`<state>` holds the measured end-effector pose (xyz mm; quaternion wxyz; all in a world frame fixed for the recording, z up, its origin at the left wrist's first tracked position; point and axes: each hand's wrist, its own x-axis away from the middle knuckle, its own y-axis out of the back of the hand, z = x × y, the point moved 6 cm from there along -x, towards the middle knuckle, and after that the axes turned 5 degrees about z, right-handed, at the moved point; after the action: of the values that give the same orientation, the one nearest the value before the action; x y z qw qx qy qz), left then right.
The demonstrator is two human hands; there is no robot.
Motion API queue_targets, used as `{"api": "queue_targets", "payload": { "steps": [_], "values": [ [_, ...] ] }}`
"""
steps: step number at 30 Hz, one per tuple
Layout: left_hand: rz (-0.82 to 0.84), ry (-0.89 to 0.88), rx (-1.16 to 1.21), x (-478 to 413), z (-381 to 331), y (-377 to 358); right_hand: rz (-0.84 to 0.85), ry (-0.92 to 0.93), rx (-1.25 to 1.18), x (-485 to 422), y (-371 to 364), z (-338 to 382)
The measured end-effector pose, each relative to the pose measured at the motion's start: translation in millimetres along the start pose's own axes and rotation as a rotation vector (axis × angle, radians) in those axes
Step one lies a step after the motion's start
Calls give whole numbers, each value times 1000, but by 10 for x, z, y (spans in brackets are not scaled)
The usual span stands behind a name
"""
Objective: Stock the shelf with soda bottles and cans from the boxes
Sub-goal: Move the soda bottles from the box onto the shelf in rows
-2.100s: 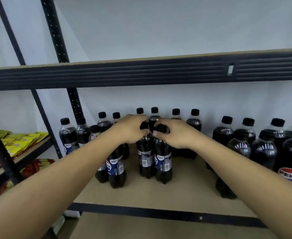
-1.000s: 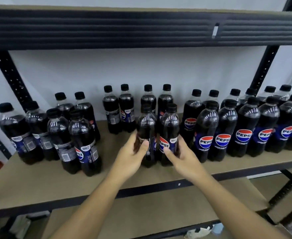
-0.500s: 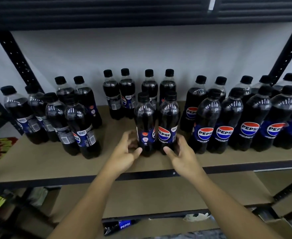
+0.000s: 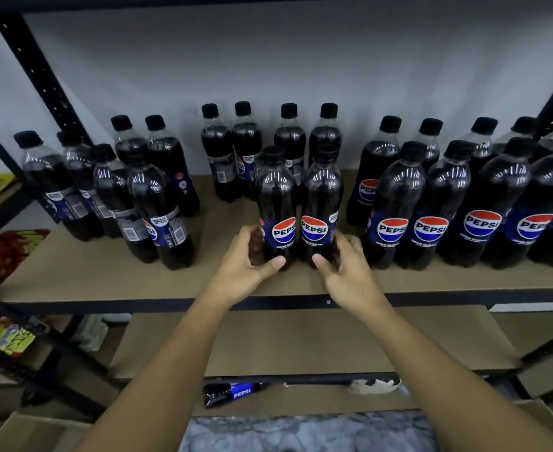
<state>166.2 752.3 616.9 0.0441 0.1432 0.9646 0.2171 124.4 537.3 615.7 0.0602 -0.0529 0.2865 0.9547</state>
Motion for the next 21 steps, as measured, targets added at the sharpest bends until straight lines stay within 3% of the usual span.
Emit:
{"api": "queue_targets", "payload": {
  "steps": [21],
  "values": [
    [64, -111, -81, -8, 9, 12, -91, 58, -1, 101, -4, 14]
  ]
}}
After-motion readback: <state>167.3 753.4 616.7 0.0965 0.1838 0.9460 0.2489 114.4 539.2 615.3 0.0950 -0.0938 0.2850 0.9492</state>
